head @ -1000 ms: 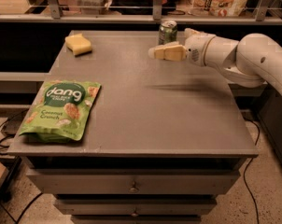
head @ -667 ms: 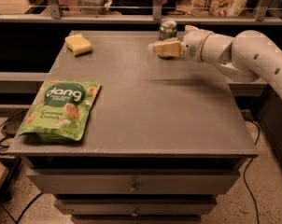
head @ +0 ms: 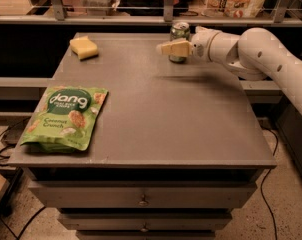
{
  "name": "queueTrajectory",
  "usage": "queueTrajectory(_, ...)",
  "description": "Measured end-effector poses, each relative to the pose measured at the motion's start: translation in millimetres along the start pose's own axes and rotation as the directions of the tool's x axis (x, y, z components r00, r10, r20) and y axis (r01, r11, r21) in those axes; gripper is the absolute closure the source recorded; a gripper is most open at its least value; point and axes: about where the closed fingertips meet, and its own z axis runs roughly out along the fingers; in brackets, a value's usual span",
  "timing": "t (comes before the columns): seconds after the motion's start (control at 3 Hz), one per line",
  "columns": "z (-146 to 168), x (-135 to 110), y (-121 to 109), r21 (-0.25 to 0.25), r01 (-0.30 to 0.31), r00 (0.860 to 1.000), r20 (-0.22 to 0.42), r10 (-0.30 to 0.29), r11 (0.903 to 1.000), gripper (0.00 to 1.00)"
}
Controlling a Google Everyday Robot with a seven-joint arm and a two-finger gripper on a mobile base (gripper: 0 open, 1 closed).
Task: Knock green can over
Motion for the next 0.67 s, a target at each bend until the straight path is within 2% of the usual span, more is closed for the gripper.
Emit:
queueTrajectory(0.33,15.5,9.5,-5.7,-0.010,-0.015,1.000,-0.023,0.015,0.9998,0.18)
queueTrajectory(0.67,28.2,14.8,-4.9,-0.030,-0.017,0.999,-0.042,0.016,0.9994,0.49)
